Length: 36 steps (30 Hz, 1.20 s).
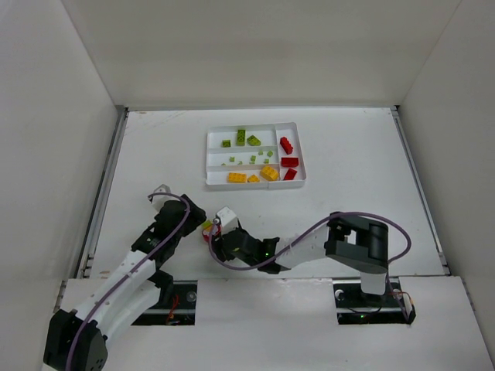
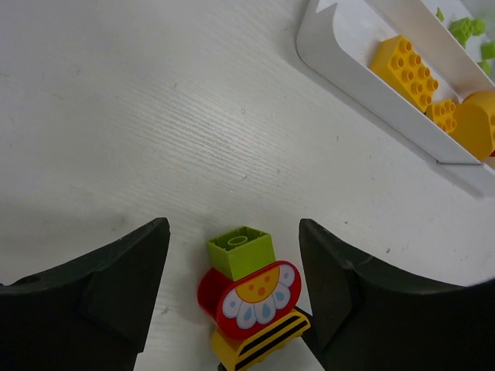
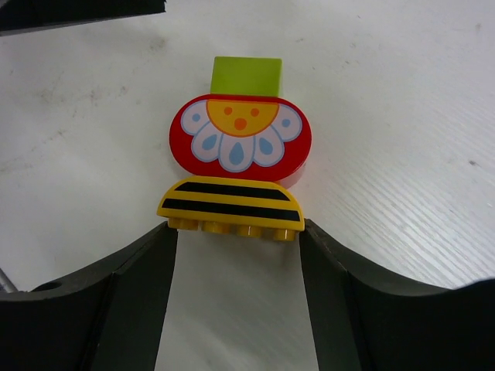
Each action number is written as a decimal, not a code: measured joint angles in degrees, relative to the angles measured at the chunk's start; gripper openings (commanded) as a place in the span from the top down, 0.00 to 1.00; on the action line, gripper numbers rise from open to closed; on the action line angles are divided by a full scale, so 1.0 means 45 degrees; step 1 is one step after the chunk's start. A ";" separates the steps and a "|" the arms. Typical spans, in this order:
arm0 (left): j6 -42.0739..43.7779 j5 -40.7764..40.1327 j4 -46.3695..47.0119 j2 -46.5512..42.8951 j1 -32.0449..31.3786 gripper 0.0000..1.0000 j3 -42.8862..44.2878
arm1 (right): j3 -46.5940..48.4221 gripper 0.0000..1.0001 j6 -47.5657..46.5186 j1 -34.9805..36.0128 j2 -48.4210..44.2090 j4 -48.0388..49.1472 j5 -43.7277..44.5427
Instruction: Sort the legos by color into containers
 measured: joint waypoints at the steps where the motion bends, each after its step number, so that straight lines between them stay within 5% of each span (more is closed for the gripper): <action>1: -0.0029 0.0126 0.0015 0.0010 -0.0019 0.34 0.0000 | -0.0233 0.47 -0.0049 0.0000 -0.0257 -0.0034 0.0000; 10: -0.0597 0.1651 0.0442 0.0107 -0.0238 0.33 0.0000 | -0.1787 0.46 -0.0539 -0.0257 -0.2968 -0.0107 -0.0087; 23: -0.1943 0.2895 0.2798 0.0423 -0.1486 0.34 -0.0491 | -0.1967 0.47 -0.0321 -0.0937 -0.3031 -0.0214 -0.0767; 36: -0.2599 0.3327 0.3764 -0.0078 -0.0976 0.33 -0.1127 | -0.2035 0.44 0.0340 -0.1996 -0.3929 0.0024 -0.1817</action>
